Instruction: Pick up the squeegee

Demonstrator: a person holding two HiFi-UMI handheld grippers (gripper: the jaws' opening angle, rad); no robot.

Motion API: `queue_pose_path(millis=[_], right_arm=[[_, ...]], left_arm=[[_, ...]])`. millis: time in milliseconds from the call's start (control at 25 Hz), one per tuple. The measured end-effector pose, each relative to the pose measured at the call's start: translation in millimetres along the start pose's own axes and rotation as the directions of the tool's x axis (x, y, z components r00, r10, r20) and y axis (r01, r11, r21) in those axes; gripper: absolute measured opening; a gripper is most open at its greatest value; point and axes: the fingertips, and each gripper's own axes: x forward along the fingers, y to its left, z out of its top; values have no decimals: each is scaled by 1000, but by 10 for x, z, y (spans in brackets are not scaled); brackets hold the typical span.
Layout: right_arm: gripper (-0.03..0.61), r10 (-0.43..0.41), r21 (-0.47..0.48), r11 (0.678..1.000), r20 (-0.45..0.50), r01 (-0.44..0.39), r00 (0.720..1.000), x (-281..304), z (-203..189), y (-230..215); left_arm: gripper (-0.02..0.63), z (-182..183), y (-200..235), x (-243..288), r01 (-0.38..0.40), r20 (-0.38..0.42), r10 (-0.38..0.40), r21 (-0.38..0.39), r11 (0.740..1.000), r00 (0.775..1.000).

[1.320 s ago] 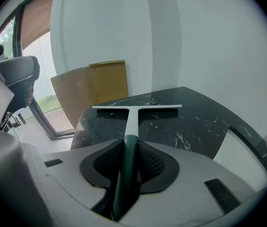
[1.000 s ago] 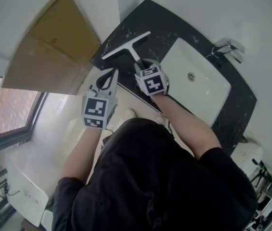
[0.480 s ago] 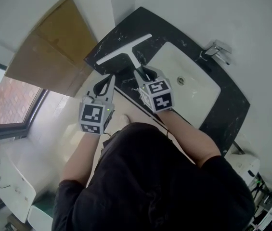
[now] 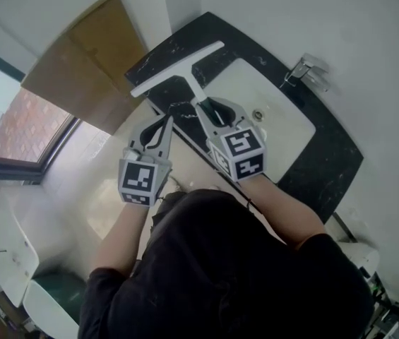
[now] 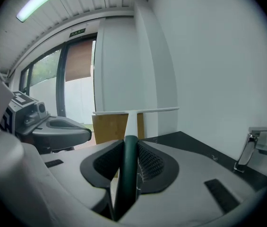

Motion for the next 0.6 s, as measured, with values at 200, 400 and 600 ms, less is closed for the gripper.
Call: queue_pose_path(millis=[200,400,600], right_arm=[[101,8,-7,1000,41,-7,999,-222,47,139],[100,-15,-13,1000,76,16,997,-299,144,250],[100,-28,-25,999,91,30,995,-298,214,437]], left_arm=[[8,47,-137,-175,-2,17,1,44,999,1000],[8,72,-120,-309,6,13,-6,34,999,1000],[8,86,-33,-426,25,31,-27,49,998,999]])
